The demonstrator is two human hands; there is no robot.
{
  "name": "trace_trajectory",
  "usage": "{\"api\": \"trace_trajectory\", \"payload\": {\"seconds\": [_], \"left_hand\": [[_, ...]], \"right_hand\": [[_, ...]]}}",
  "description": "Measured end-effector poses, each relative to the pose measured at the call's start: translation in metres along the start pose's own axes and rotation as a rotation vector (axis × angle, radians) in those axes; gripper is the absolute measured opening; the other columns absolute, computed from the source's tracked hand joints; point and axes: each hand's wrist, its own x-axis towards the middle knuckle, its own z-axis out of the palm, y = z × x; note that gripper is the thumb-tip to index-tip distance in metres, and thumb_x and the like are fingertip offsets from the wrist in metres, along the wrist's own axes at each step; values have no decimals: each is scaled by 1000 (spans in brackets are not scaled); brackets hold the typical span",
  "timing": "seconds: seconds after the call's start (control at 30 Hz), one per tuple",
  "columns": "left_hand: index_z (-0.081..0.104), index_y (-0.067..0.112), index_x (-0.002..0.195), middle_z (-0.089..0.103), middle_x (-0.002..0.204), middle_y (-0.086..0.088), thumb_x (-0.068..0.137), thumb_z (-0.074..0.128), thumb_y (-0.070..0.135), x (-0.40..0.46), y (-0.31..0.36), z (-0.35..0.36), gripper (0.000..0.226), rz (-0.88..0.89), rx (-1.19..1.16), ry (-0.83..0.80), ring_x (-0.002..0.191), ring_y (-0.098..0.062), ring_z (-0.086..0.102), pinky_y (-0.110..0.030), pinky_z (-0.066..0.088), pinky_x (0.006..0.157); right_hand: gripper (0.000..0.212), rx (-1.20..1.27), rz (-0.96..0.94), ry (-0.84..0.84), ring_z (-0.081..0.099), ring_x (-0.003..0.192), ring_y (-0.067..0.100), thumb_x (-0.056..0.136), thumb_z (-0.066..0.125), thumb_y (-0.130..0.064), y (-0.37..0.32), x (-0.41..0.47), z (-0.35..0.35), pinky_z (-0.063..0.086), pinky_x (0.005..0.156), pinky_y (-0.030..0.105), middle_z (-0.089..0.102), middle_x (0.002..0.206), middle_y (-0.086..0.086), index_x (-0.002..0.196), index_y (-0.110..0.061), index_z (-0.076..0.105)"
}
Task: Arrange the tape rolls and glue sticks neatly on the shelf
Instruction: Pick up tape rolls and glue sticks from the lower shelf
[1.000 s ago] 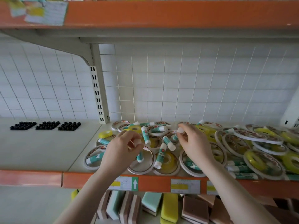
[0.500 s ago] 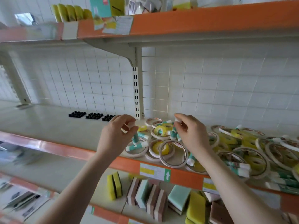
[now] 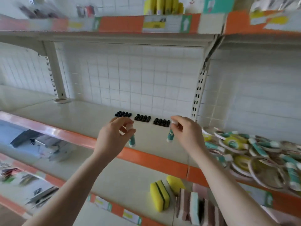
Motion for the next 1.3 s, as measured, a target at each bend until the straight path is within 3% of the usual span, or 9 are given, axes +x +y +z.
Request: {"api": "trace_trajectory", "payload": {"seconds": [0.13,0.23,0.37,0.67,0.83,0.97,1.1,1.3], "left_hand": [[67,24,89,56,82,21,76,73,14,23,-51,-43,18,-5,34,12,70,4,58,-28,49,70],[67,22,91,56,83,21,77,73,15,43,-85,-63,16,3,41,13,70,4,58,-27,48,69],[67,20,93,56,86,15,79,71,17,73,-124,-74,15,-16,47,21,69,5,56,-24,44,67],[66,20,91,59,86,13,79,70,17,161,-203,-67,14,-6,27,-26,71,3,57,-22,44,68],[66,22,93,60,89,13,80,69,19,201,-234,-57,14,-23,-15,-57,75,0,59,-23,46,69],[67,21,94,58,87,16,80,70,19,221,-254,-48,15,-28,-13,-89,75,0,59,-24,46,70],[67,22,92,60,86,15,79,70,20,234,-272,-39,13,-26,-31,-120,74,0,59,-23,45,69],[66,25,90,60,87,16,79,71,19,245,-294,-32,14,-29,-57,-175,74,2,59,-22,46,69]], "right_hand": [[23,19,65,-32,57,77,13,88,61,-16,-37,19,50,39,70,18,68,94,1,110,-14,68],[24,23,66,-47,53,74,10,87,61,-14,-58,38,83,32,67,13,68,92,0,110,-13,68],[23,25,88,-79,57,81,13,88,60,-16,-74,68,124,34,70,16,67,94,-1,109,-13,68],[23,28,183,-71,59,84,18,88,59,-17,-77,149,208,45,80,28,64,90,-2,110,-14,67],[26,11,232,-80,57,85,15,89,56,-18,-69,190,244,40,76,23,63,88,-5,113,-15,65],[28,-11,266,-150,58,89,15,90,53,-19,-61,209,273,42,77,25,68,102,-2,117,-17,62],[29,-50,296,-193,53,86,13,92,50,-20,-53,221,298,38,72,24,66,105,-1,119,-18,61],[31,-78,352,-184,57,96,16,93,50,-20,-50,231,311,35,74,22,66,110,0,122,-18,60]]}}
